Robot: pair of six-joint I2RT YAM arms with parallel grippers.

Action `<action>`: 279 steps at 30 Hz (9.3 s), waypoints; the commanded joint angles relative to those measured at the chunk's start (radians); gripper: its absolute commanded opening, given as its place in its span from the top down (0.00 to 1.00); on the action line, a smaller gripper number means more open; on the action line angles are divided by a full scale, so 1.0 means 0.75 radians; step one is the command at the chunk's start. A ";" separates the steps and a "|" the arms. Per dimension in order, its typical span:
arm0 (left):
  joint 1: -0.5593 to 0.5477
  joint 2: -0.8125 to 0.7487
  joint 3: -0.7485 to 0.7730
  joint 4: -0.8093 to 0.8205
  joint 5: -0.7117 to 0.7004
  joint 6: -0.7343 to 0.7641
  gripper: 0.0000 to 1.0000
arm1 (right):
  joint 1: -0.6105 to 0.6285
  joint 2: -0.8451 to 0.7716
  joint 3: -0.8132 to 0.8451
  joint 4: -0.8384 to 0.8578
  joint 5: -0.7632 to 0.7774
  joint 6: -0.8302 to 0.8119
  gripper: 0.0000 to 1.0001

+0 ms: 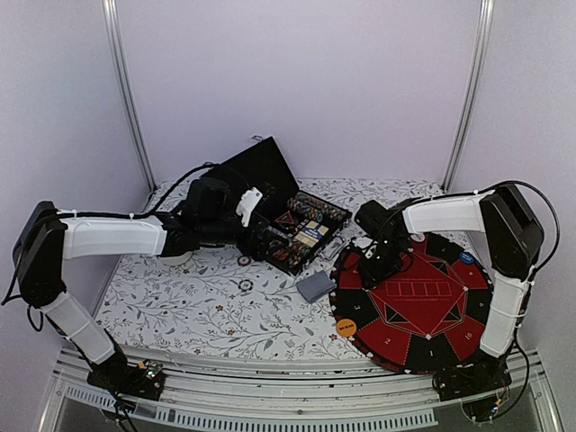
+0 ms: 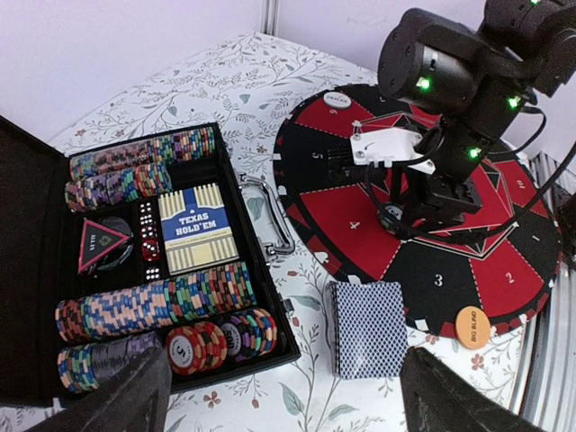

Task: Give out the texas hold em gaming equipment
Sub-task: Adjust the poker chips pile on the poker table mat, then move the pile of poker chips to the big blind area, then adjust the poker chips pile in the chip case, then pick up the pile of poker chips from the chip case.

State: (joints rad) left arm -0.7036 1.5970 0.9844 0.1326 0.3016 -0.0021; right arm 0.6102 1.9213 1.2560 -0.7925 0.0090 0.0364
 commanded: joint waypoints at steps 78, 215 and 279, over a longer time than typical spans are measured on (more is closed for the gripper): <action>0.018 -0.055 -0.069 0.012 -0.050 0.039 0.02 | 0.063 -0.019 -0.102 0.023 -0.014 0.607 0.55; -0.085 0.524 0.336 -0.314 -0.584 0.320 0.47 | 0.103 -0.269 0.046 -0.154 -0.008 0.391 0.12; 0.016 0.625 0.578 -0.527 -0.262 0.673 0.43 | 0.103 -0.331 -0.051 -0.060 -0.038 0.341 0.12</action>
State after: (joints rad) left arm -0.6662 2.0945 1.4353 -0.2558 0.1654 0.4911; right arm 0.6926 1.6897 1.2289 -0.8448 -0.0048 0.2970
